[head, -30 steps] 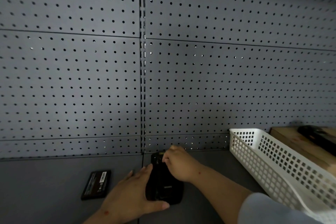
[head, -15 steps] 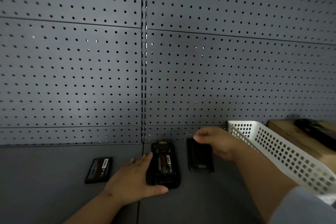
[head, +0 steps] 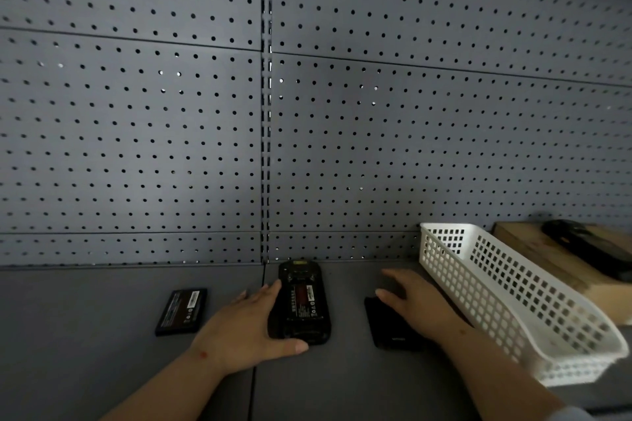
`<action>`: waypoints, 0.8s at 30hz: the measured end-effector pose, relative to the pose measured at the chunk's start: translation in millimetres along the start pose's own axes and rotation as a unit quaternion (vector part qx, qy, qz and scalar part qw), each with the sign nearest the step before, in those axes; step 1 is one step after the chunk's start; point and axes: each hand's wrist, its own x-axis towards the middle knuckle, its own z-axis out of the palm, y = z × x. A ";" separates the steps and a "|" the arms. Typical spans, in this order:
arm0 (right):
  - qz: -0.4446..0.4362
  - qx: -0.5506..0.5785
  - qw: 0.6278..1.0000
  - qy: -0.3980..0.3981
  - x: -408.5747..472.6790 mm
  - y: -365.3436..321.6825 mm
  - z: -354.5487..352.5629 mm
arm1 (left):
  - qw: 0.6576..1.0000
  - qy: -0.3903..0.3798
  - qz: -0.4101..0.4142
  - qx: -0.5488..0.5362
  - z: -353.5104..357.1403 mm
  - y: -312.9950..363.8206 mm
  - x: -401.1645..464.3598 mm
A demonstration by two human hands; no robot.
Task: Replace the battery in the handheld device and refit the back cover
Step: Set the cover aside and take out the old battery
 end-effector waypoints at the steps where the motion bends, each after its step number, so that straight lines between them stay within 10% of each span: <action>1: -0.016 0.009 1.000 0.014 0.2 -7.2 -0.7 | 1.000 0.001 -0.001 -0.001 0.1 -0.1 0.3; 11: -0.169 -0.005 0.962 -0.213 11.8 -65.9 19.7 | 1.000 0.008 0.023 0.012 3.2 -5.7 5.5; 24: -0.301 -0.245 0.914 -0.116 6.9 -64.6 26.1 | 0.999 0.011 0.035 0.028 1.2 -3.1 3.1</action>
